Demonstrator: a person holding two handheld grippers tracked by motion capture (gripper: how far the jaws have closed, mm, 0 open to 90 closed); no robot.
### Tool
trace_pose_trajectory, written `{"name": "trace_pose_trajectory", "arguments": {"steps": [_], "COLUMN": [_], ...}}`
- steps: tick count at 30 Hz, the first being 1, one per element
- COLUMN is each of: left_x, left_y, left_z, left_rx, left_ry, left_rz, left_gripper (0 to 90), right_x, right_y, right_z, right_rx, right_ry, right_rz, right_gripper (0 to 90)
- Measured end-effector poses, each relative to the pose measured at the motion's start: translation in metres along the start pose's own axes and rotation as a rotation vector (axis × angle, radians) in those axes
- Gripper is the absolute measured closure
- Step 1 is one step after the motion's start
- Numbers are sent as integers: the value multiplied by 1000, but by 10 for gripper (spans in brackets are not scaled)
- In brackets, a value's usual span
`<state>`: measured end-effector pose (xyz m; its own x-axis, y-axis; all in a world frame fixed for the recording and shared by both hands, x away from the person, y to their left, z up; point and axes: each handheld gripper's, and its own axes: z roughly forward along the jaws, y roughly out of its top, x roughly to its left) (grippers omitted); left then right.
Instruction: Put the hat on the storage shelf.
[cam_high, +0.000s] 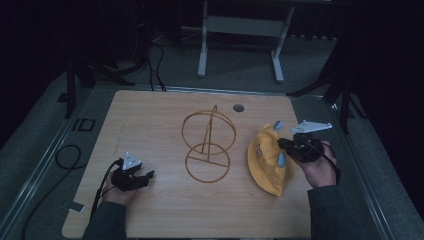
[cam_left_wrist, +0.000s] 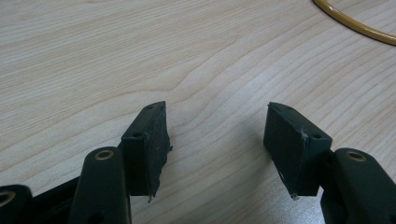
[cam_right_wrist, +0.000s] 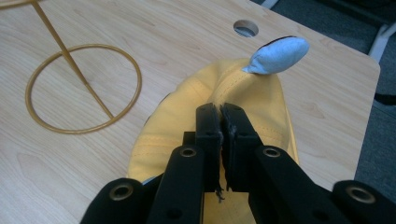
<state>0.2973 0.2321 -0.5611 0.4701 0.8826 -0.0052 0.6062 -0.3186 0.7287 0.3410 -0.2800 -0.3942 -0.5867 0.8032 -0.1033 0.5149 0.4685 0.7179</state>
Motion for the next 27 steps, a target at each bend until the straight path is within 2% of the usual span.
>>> {"name": "trace_pose_trajectory", "arguments": {"steps": [18, 27], "left_x": [0, 0], "left_y": [0, 0], "left_z": [0, 0], "left_rx": [2, 2], "left_ry": [-2, -3], "left_rz": [-1, 1], "left_gripper": [402, 402], "right_x": [-4, -9], "right_y": [25, 35], "right_z": [-10, -15], "right_rx": [-21, -43], "right_ry": [54, 79], "right_rz": [-72, -79], "right_gripper": [861, 862]}}
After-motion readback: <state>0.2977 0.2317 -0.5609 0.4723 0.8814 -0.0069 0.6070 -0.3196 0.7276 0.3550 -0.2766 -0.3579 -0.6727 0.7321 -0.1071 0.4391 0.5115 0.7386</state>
